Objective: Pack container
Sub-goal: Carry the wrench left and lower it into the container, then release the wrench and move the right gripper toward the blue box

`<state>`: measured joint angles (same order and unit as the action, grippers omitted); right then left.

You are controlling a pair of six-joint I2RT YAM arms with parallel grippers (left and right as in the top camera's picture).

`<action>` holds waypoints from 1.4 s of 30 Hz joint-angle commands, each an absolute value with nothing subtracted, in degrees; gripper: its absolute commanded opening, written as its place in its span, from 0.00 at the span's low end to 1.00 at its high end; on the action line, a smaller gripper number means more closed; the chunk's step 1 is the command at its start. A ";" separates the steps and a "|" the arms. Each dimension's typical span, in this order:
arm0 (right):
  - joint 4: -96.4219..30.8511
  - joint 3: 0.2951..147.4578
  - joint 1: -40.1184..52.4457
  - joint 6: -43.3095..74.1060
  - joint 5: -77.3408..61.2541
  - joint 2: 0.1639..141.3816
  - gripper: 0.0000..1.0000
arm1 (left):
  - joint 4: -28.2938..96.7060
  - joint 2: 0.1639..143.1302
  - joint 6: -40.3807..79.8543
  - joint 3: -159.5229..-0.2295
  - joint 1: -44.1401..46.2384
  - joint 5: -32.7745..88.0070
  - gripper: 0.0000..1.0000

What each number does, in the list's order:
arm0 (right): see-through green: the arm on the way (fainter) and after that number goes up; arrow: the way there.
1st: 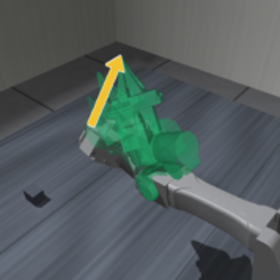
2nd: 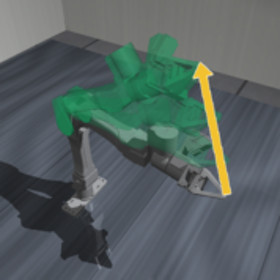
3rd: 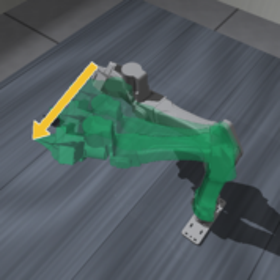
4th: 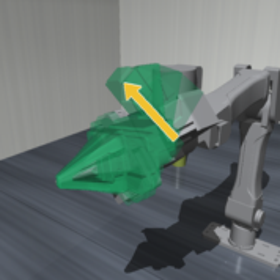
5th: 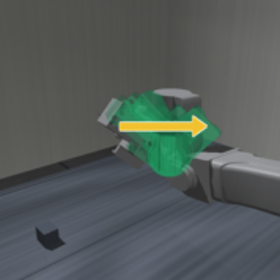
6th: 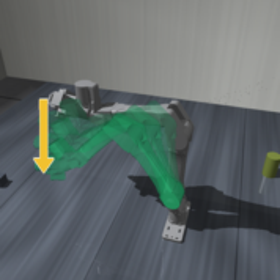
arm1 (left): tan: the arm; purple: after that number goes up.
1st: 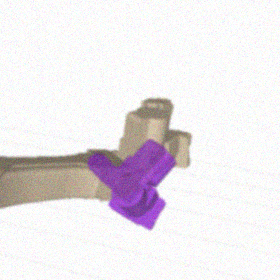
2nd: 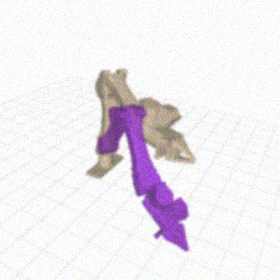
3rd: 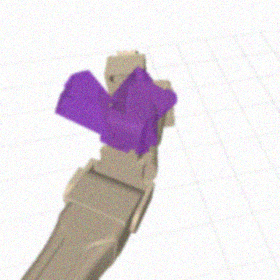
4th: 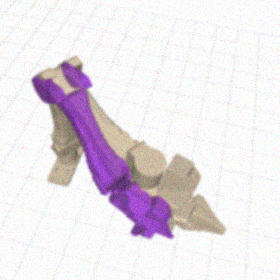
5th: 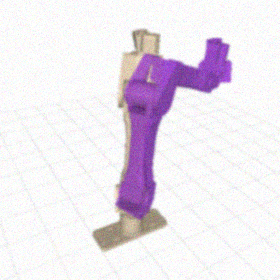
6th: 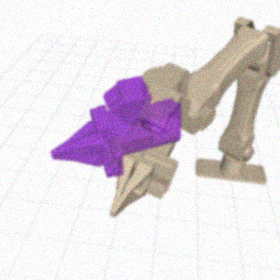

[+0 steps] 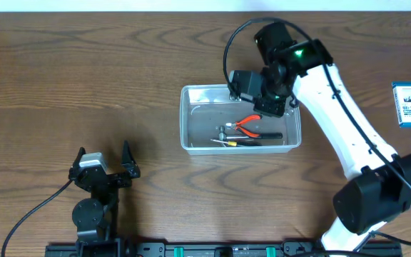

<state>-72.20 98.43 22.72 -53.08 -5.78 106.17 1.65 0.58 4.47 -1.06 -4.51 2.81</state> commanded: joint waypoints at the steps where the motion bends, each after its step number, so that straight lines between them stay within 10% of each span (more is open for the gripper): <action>1: -70.91 95.90 22.85 -55.40 -6.26 108.53 0.01 | 3.99 0.23 4.16 -0.23 -4.86 1.87 0.98; 24: -68.53 95.79 23.33 -54.89 -12.93 121.97 0.04 | 4.01 0.23 4.16 -0.23 -4.86 1.87 0.98; 35: -67.99 98.10 23.27 -50.28 -11.79 122.15 0.84 | 3.99 0.23 4.16 -0.23 -4.86 1.87 0.98; 42: -72.99 117.23 22.09 -36.10 -8.21 122.15 0.99 | 4.01 0.23 4.16 -0.23 -4.86 1.87 0.99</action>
